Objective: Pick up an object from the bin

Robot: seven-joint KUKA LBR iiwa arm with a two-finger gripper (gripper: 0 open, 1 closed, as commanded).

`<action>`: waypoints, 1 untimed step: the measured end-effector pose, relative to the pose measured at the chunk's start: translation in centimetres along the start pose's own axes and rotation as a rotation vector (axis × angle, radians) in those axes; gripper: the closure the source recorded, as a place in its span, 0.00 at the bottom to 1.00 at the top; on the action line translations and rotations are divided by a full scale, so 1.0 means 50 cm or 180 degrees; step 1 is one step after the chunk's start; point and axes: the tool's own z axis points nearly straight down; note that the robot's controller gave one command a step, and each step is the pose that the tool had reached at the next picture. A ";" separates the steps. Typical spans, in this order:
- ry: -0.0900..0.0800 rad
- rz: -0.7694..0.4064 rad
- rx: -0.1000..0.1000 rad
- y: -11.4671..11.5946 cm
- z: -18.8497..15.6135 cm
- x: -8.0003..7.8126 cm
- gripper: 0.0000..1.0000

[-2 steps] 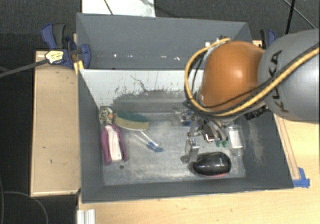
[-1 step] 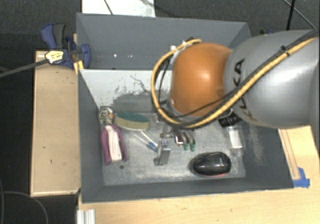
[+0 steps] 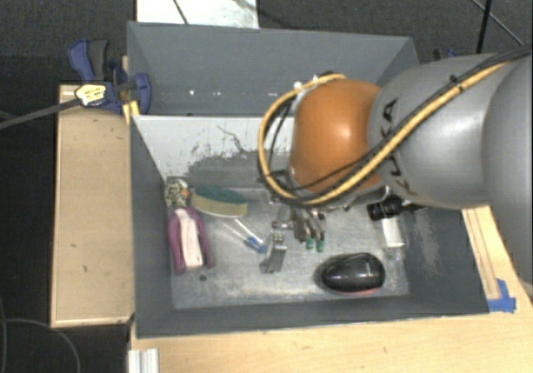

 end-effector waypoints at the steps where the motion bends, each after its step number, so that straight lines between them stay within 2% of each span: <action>1: 0.0000 0.0987 0.0002 -0.078 0.023 0.037 0.00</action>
Offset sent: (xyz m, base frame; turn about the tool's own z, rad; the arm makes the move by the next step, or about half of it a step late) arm -0.0229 -0.0355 -0.0113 0.3087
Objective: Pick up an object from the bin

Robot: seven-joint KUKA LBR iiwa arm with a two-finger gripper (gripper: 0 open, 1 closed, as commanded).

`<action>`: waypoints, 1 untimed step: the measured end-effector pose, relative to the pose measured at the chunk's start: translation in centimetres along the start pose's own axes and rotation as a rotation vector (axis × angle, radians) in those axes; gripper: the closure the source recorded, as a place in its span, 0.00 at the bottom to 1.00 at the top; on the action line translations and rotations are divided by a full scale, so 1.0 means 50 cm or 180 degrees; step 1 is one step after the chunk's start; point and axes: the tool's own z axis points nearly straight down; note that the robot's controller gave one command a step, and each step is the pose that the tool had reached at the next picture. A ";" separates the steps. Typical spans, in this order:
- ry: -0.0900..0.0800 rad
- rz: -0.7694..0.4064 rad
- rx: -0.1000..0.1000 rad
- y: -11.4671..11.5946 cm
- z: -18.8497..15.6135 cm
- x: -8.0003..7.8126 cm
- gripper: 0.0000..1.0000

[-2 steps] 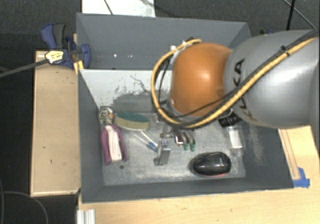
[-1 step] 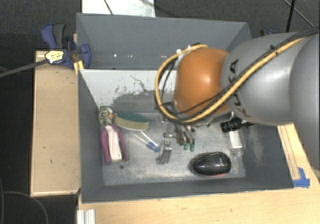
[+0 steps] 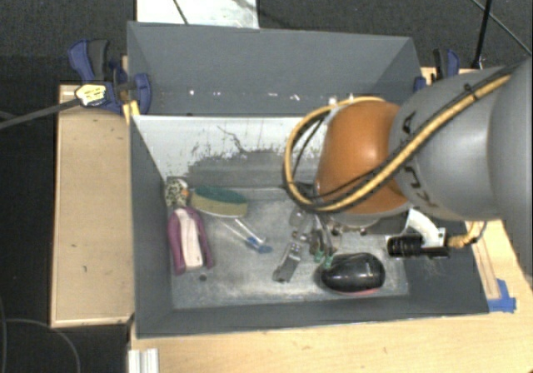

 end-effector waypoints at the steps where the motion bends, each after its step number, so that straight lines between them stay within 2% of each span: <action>1: 0.0002 -0.0152 0.0004 -0.073 0.015 -0.056 0.00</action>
Offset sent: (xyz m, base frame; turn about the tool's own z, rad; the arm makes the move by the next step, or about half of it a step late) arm 0.0100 -0.0419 -0.0075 -0.0514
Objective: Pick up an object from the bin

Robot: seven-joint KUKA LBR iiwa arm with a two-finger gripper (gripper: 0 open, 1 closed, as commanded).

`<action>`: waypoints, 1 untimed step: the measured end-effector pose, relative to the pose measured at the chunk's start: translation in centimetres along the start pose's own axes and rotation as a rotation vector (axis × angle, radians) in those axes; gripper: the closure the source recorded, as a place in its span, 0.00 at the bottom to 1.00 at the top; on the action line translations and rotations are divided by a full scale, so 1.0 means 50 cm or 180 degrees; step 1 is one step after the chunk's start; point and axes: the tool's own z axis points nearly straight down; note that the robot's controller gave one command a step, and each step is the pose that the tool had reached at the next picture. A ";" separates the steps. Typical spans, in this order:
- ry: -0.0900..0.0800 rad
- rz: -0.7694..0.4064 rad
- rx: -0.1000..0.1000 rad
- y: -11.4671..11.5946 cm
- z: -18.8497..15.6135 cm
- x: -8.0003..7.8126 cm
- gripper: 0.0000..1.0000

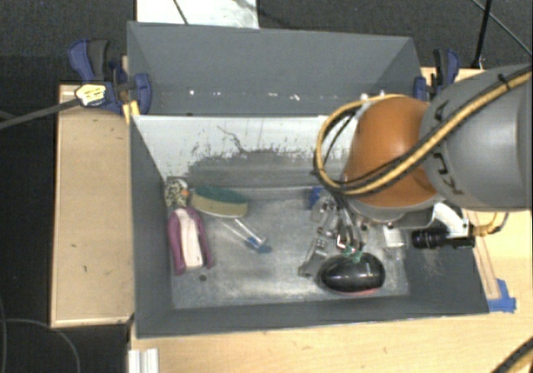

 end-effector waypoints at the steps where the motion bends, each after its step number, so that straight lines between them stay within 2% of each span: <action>1: 0.0011 0.0977 -0.0006 0.159 0.179 0.055 0.00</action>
Offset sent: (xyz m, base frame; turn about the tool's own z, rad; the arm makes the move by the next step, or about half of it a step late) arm 0.0049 0.0821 -0.0880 0.3107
